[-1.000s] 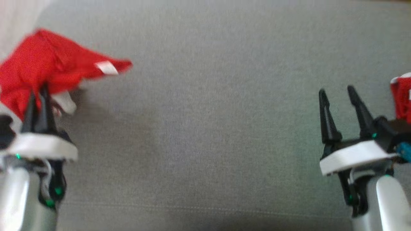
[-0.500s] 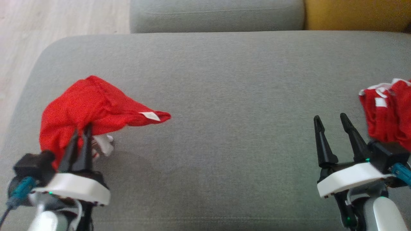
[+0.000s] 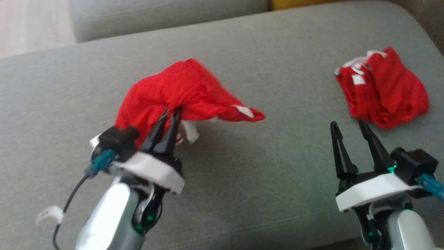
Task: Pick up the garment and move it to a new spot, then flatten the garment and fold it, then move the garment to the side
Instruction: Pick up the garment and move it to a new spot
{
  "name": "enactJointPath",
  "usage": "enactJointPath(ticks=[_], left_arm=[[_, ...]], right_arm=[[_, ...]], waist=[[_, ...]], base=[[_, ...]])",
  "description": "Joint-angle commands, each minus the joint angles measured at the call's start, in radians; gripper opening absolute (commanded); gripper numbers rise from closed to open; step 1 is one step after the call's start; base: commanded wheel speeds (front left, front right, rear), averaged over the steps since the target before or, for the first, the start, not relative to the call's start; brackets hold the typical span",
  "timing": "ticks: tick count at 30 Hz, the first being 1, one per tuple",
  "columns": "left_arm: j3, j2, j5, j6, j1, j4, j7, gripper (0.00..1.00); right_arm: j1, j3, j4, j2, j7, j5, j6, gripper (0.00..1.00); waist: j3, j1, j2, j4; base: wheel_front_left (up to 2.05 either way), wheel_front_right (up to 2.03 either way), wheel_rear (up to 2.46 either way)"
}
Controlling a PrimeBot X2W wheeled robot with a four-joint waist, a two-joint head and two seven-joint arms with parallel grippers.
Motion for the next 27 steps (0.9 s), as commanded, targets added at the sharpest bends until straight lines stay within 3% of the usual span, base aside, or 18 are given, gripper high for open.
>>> enactJointPath(ticks=[1, 7, 14, 15, 16, 17, 22, 27], left_arm=[[0.026, -0.004, 0.003, -0.014, -0.082, -0.001, -0.019, 0.00], [-0.035, -0.060, 0.011, -0.064, -0.223, 0.219, -0.061, 0.00], [-0.082, -0.076, 0.003, -0.094, -0.280, 0.434, -0.075, 0.00], [-0.086, -0.077, 0.003, -0.097, -0.284, 0.453, -0.081, 0.15], [-0.090, -0.077, 0.002, -0.100, -0.287, 0.468, -0.087, 0.46], [-0.093, -0.078, 0.002, -0.102, -0.288, 0.479, -0.094, 1.00], [-0.093, -0.080, 0.005, -0.101, -0.265, 0.470, -0.120, 1.00], [-0.049, -0.058, 0.008, -0.064, -0.200, 0.368, -0.129, 1.00]], right_arm=[[-0.061, 0.032, -0.039, -0.004, -0.008, 0.011, -0.001, 1.00], [-0.100, 0.040, -0.024, -0.004, -0.040, 0.036, -0.001, 1.00], [-0.117, 0.055, 0.006, -0.004, -0.072, 0.054, -0.001, 1.00], [-0.118, 0.056, 0.011, -0.004, -0.075, 0.055, -0.001, 1.00], [-0.118, 0.056, 0.016, -0.004, -0.077, 0.055, -0.001, 1.00], [-0.118, 0.055, 0.020, -0.004, -0.079, 0.055, -0.001, 1.00], [-0.115, 0.051, 0.034, -0.004, -0.072, 0.033, -0.001, 1.00], [-0.104, 0.035, 0.028, -0.004, -0.055, 0.009, -0.001, 1.00]], waist=[[0.055, 0.0001, -0.0001, -0.068], [0.133, 0.0001, -0.0001, -0.172], [0.161, 0.0001, -0.0001, -0.208], [0.159, 0.0001, -0.0001, -0.208], [0.156, 0.0001, -0.0001, -0.205], [0.151, 0.0001, -0.0001, -0.201], [0.110, 0.0001, -0.0001, -0.156], [0.069, 0.0001, -0.0001, -0.080]], base=[[0.00, 0.00, 0.00], [0.00, 0.00, 0.00], [0.00, 0.00, 0.00], [0.00, 0.00, 0.00], [0.00, 0.00, 0.00], [0.00, 0.00, 0.00], [0.00, 0.00, 0.00], [0.00, 0.00, 0.00]])
